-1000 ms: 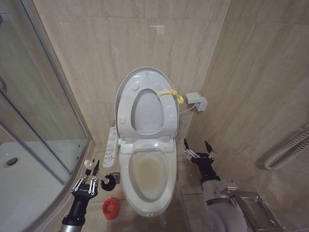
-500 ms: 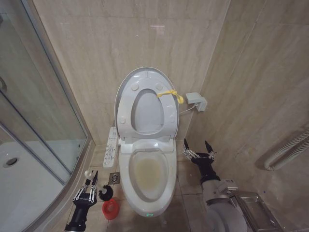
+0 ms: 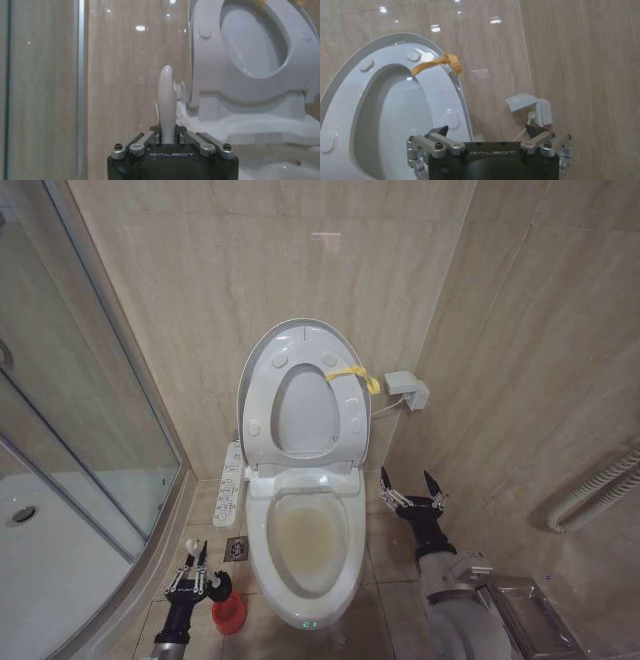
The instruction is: Open the toilet lid, clean the toilet bowl with a toilet brush, close the toilet lid, and flush.
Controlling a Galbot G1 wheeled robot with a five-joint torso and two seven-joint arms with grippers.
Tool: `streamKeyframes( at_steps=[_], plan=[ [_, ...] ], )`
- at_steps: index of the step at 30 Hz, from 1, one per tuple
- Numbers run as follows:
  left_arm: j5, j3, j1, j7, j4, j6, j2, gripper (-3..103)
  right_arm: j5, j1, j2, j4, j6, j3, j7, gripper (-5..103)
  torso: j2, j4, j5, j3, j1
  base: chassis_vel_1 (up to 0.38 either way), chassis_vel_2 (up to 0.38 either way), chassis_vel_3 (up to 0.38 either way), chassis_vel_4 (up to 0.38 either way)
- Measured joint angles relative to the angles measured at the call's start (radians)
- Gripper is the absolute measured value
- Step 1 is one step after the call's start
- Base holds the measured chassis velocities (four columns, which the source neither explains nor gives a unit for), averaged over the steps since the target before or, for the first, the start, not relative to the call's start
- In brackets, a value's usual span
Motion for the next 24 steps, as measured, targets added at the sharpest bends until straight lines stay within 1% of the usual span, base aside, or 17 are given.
streamKeyframes(
  at_steps=[1,4,5,9,19,24],
  plan=[
    [0.000,0.000,0.000,0.000,0.000,0.000,0.000,18,0.000,0.000,0.000,0.000,0.000,0.000,0.000,100,0.000,0.0000,0.0000,0.000,0.000,0.000,0.000,0.000,0.000],
    [0.004,0.023,-0.032,0.001,0.069,-0.001,-0.010,18,0.000,0.000,0.000,0.000,0.000,0.000,0.000,100,0.000,0.0001,-0.0001,0.000,0.000,0.000,0.000,0.000,0.000],
    [0.004,0.023,-0.032,0.001,0.069,-0.001,-0.010,18,0.000,0.000,0.000,0.000,0.000,0.000,0.000,100,0.000,0.0001,-0.0001,0.000,0.000,0.000,0.000,0.000,0.000],
    [0.001,0.043,-0.062,0.001,0.131,0.003,-0.010,18,0.000,0.000,0.000,0.000,0.000,0.000,0.000,100,0.000,0.0003,-0.0001,0.000,0.000,0.000,0.000,0.000,0.000],
    [-0.007,0.076,-0.103,0.007,0.198,0.001,-0.009,18,0.000,0.000,0.000,0.000,0.000,0.000,0.000,100,0.000,0.0002,0.0000,0.000,0.000,0.000,0.000,0.000,0.000],
    [-0.001,0.089,-0.119,0.013,0.246,-0.020,-0.010,18,0.000,0.000,0.000,0.000,0.000,0.000,0.000,100,0.000,0.0002,-0.0001,0.000,0.000,0.000,0.000,0.000,0.000]
  ],
)
